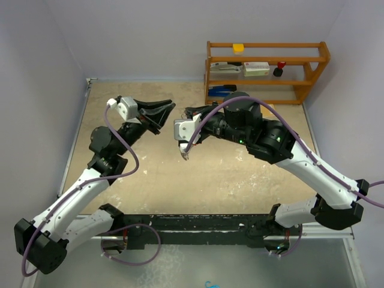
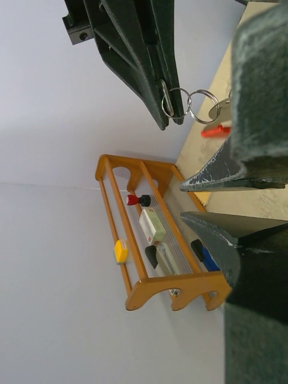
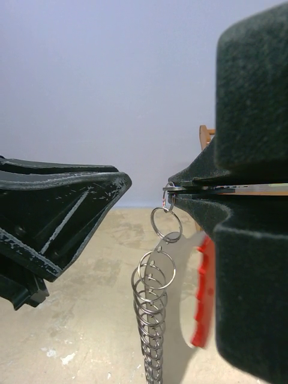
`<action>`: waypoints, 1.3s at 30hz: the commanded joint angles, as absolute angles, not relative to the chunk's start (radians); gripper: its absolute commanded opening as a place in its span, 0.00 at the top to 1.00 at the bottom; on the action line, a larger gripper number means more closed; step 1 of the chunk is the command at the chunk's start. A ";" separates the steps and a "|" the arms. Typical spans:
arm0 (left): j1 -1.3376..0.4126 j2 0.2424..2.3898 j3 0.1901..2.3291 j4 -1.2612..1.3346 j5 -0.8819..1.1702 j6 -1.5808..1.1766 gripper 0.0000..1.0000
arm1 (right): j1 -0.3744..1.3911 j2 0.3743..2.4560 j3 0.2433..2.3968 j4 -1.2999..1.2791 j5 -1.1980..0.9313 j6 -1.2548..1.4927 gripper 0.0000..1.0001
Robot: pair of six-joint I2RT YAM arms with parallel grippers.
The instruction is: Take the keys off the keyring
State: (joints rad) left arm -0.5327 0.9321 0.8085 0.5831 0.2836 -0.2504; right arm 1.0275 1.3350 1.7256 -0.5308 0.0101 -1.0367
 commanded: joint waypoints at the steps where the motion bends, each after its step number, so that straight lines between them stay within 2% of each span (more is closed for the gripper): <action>1: -0.535 0.947 0.815 0.628 0.293 -0.247 0.83 | 1.032 1.297 1.727 -0.459 0.021 -1.042 1.00; 8: -0.535 0.971 0.819 0.627 0.289 -0.242 0.85 | 1.032 1.276 1.688 -0.453 -0.015 -1.065 0.99; 24: -0.534 1.031 0.844 0.695 0.389 -0.245 0.86 | 1.023 1.331 1.930 -0.710 -0.210 -1.099 0.98; 28: -0.534 1.035 0.848 0.754 0.377 -0.283 0.77 | 1.023 1.319 1.916 -0.703 -0.210 -1.091 0.97; 31: -0.534 1.018 0.832 0.798 0.300 -0.314 0.65 | 1.023 1.305 1.891 -0.687 -0.203 -1.086 0.97; 34: -0.534 0.995 0.803 0.875 0.239 -0.353 0.62 | 1.023 1.296 1.877 -0.676 -0.202 -1.083 0.97; 39: -0.534 0.986 0.837 0.844 0.309 -0.351 0.64 | 1.023 1.292 1.874 -0.671 -0.198 -1.083 0.97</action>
